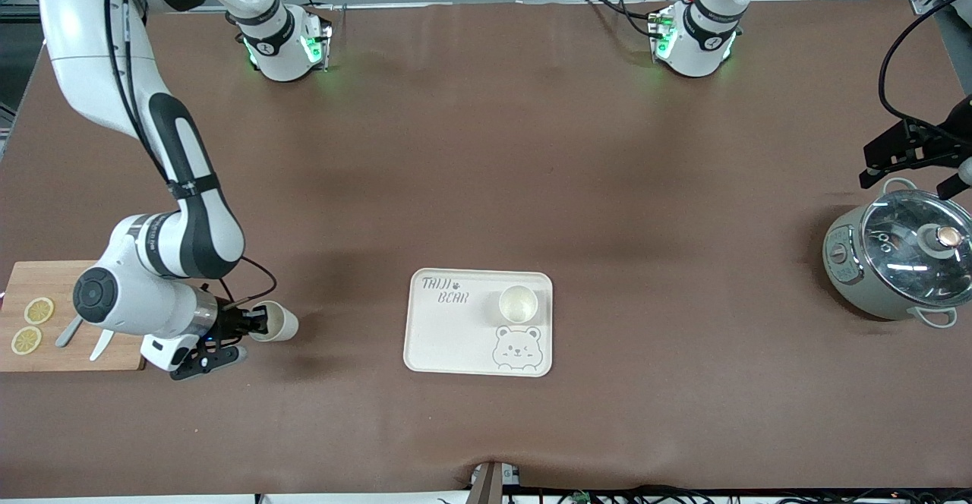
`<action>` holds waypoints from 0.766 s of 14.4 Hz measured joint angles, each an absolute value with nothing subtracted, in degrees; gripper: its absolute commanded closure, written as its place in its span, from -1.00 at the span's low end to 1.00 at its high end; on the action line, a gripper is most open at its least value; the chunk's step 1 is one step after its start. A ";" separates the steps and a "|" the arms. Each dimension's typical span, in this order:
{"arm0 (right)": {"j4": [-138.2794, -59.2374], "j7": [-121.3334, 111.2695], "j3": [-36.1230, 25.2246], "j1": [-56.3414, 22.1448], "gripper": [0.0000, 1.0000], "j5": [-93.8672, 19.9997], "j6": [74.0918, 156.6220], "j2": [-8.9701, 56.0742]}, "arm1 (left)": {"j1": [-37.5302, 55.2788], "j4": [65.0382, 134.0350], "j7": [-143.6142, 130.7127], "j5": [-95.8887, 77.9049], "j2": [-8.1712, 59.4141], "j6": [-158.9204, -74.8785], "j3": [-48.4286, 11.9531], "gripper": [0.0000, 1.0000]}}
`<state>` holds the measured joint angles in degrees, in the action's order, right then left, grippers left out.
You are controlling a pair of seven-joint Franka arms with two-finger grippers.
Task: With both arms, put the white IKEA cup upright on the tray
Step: 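Lift the white cup with the right gripper, then carry the cup with the right gripper onto the tray beside the first cup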
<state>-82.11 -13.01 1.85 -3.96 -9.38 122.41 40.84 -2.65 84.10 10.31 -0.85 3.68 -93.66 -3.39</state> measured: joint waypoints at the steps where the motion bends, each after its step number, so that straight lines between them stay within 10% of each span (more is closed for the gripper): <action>1: -81.70 -9.02 1.90 -5.38 1.00 -9.40 121.72 40.47 | -2.68 84.10 10.32 -0.85 3.86 -92.54 -3.39 -1.00; 11: -77.89 25.14 2.02 -20.71 1.00 -9.49 121.40 40.29 | -2.69 84.08 10.39 -0.46 4.05 -86.44 -3.37 -1.00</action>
